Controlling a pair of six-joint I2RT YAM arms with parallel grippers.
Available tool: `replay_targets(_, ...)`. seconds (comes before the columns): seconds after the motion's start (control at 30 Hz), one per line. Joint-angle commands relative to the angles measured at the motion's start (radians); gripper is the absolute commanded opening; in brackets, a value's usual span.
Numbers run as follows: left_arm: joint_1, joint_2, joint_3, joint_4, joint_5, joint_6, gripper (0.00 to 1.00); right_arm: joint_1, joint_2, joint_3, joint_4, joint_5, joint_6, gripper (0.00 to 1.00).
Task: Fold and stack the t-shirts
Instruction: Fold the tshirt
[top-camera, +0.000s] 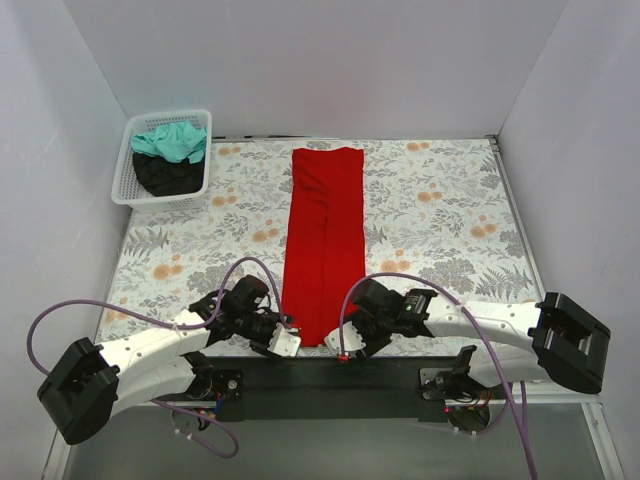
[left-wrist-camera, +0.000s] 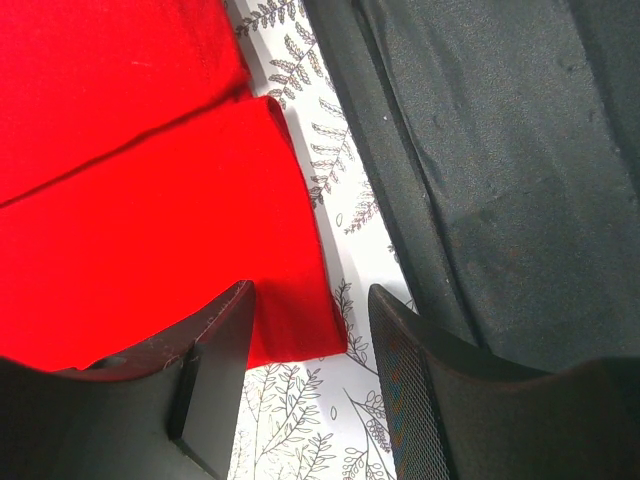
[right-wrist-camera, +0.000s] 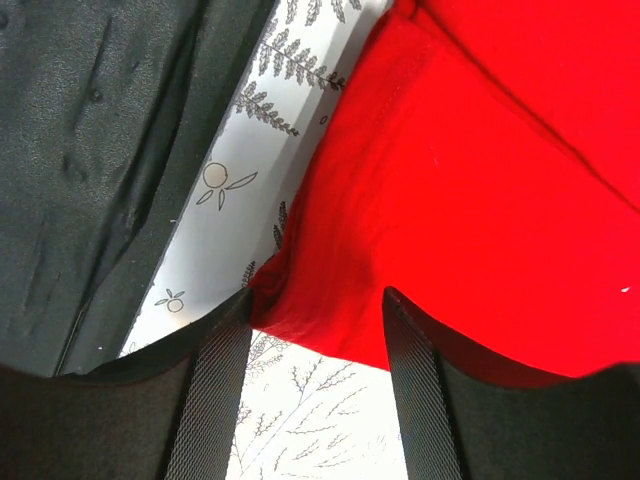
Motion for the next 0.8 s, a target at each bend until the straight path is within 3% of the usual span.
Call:
replay_targets(0.0, 0.001, -0.003, -0.010, -0.012, -0.029, 0.014, 0.48, 0.025, -0.020, -0.028, -0.031, 0.008, -0.012, 0.61)
replay_targets(0.4, 0.024, -0.049, -0.021, -0.069, -0.056, 0.037, 0.49, 0.065, -0.009, -0.062, -0.039, -0.001, -0.021, 0.57)
replay_targets(0.53, 0.026, -0.021, -0.026, -0.055, -0.048, 0.060, 0.47, 0.065, 0.011, -0.076, -0.029, 0.010, -0.015, 0.38)
replay_targets(0.63, 0.026, 0.036, -0.013, -0.011, -0.055, 0.052, 0.40, 0.065, 0.027, -0.079, -0.017, 0.028, 0.003, 0.26)
replay_targets(0.77, 0.026, 0.112, 0.007, 0.034, -0.089, 0.065, 0.20, 0.065, 0.043, -0.076, -0.005, 0.061, 0.023, 0.13)
